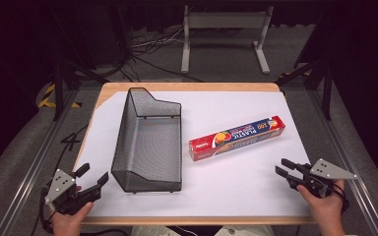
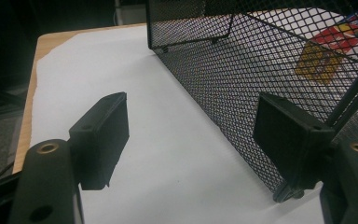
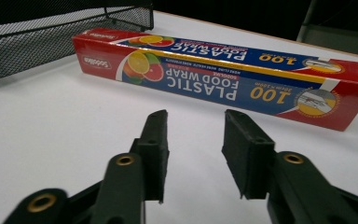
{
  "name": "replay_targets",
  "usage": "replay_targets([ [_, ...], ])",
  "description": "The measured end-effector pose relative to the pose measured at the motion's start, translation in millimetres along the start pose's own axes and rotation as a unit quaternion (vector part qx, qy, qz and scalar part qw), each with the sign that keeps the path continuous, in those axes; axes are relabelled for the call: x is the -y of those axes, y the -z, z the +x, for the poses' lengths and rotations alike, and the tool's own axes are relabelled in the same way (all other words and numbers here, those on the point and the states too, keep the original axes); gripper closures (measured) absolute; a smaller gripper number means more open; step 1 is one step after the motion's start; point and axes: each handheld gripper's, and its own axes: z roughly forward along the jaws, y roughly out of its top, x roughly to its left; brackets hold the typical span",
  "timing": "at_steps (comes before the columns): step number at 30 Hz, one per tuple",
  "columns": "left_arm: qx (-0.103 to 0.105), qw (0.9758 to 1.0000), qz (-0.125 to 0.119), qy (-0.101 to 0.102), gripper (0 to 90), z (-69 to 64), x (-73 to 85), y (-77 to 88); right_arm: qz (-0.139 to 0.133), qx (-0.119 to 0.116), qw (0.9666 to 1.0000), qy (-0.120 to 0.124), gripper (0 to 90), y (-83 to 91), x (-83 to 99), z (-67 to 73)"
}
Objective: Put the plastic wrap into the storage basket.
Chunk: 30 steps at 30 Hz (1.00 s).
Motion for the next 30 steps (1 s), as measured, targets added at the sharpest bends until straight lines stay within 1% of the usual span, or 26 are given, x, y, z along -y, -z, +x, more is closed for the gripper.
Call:
replay_targets([
  [4,-0.002,1.0000,-0.001,0.002,27.3,0.1,0.0,0.1,0.002,-0.008,1.0000,-0.001,69.4,1.3,-0.8,0.4],
  [5,-0.002,1.0000,-0.001,0.002,27.3,0.1,0.0,0.2,0.002,-0.010,1.0000,0.000,73.0,2.0,-1.4,0.2],
  [6,-0.002,1.0000,-0.001,0.002,27.3,0.1,0.1,0.3,0.002,-0.010,1.0000,0.000,73.0,2.0,-1.4,0.2],
  [8,-0.002,1.0000,-0.002,0.002,27.3,0.5,0.0,0.8,0.005,-0.016,0.9999,0.000,79.4,2.0,-2.3,0.9],
  [10,-0.002,1.0000,-0.002,0.003,27.3,0.5,-0.2,0.9,0.008,-0.020,0.9998,0.004,84.5,1.3,-3.8,2.2],
  [12,-0.003,1.0000,-0.002,0.004,27.3,-0.1,-0.1,1.0,0.008,-0.030,0.9995,0.008,89.5,-0.4,-7.2,4.2],
  [13,-0.003,1.0000,-0.002,0.004,27.3,-0.3,-0.3,1.2,0.010,-0.036,0.9993,0.010,90.0,-2.2,-9.7,5.5],
  [14,-0.003,1.0000,-0.002,0.004,27.3,-0.3,-0.3,1.2,0.010,-0.036,0.9993,0.010,90.0,-2.2,-9.7,5.5],
  [16,-0.003,1.0000,-0.002,-0.001,27.3,0.1,-0.7,1.7,0.013,-0.047,0.9987,0.015,90.0,-6.9,-13.5,8.8],
  [18,-0.005,1.0000,-0.002,0.002,27.3,-0.2,-0.5,1.6,0.013,-0.057,0.9982,0.015,90.0,-11.0,-16.0,12.0],
  [20,-0.006,1.0000,-0.002,0.004,27.3,-0.3,-0.5,1.5,0.017,-0.068,0.9973,0.022,90.0,-16.2,-19.7,16.8],
  [22,-0.006,1.0000,-0.002,0.004,27.3,-0.5,-0.5,1.4,0.015,-0.078,0.9965,0.028,90.0,-22.0,-24.8,21.2],
  [23,-0.005,1.0000,0.000,-0.001,27.3,-0.1,-0.6,1.8,0.014,-0.082,0.9960,0.031,90.0,-24.8,-27.6,23.1],
  [24,-0.007,1.0000,-0.002,0.002,27.3,-0.4,-0.5,1.9,0.015,-0.091,0.9952,0.032,90.0,-28.8,-30.9,25.2],
  [25,-0.007,1.0000,-0.002,0.002,27.3,-0.4,-0.5,1.9,0.015,-0.091,0.9952,0.032,90.0,-28.8,-30.9,25.2],
  [26,-0.006,1.0000,-0.003,0.002,27.3,0.0,-0.4,1.9,0.013,-0.101,0.9944,0.030,87.6,-32.5,-33.2,26.7],
  [27,-0.006,1.0000,-0.003,0.003,27.3,0.3,-0.1,1.8,0.006,-0.105,0.9940,0.030,88.0,-36.9,-35.7,29.2],
  [28,-0.006,1.0000,-0.003,0.003,27.3,1.0,0.1,1.6,0.007,-0.114,0.9928,0.034,89.7,-41.3,-38.2,32.0],
  [30,-0.006,1.0000,-0.003,0.007,27.3,1.8,0.6,1.5,0.006,-0.119,0.9917,0.048,90.0,-47.0,-42.5,37.0],
])
